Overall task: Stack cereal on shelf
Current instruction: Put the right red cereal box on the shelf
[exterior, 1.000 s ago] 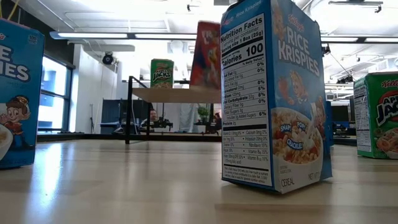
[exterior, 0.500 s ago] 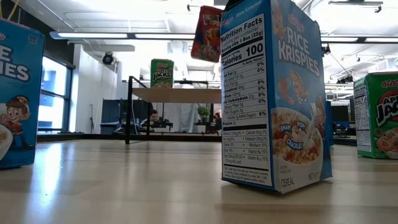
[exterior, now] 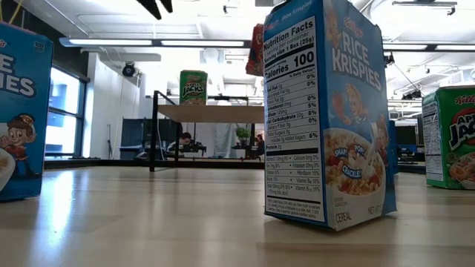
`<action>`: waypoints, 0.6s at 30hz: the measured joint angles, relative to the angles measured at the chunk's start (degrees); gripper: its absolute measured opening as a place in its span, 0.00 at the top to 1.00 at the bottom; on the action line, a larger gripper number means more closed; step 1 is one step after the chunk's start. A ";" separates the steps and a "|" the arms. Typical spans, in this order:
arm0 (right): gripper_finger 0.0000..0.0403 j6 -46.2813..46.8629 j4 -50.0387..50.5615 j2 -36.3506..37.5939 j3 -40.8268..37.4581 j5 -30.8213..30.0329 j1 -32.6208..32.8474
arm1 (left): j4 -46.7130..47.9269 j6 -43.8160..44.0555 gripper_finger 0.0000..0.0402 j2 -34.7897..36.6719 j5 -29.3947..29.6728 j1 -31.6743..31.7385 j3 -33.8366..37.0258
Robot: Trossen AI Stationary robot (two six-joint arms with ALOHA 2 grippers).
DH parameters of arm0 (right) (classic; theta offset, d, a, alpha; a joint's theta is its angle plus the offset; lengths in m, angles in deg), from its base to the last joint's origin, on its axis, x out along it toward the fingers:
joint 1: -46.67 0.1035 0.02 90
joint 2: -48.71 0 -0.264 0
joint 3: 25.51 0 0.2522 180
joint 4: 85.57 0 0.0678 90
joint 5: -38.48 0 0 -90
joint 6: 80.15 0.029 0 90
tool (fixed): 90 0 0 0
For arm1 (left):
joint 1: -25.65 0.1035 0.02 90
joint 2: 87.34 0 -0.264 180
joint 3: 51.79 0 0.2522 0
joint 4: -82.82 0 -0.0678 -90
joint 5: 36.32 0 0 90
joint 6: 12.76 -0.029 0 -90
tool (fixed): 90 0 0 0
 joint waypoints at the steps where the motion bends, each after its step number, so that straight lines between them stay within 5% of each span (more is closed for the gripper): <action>1: 0.61 -0.83 -0.14 0.00 0.00 0.00 -0.73 | -0.02 -0.68 0.43 -0.41 0.02 0.91 0.00; 10: 0.61 -6.76 2.23 0.00 0.00 0.56 -7.19 | -0.01 -9.37 0.43 -3.43 -3.32 7.83 0.00; 18: 0.61 -6.61 12.06 0.00 0.00 8.52 -13.71 | -0.04 -14.17 0.43 -4.44 -4.11 10.96 0.00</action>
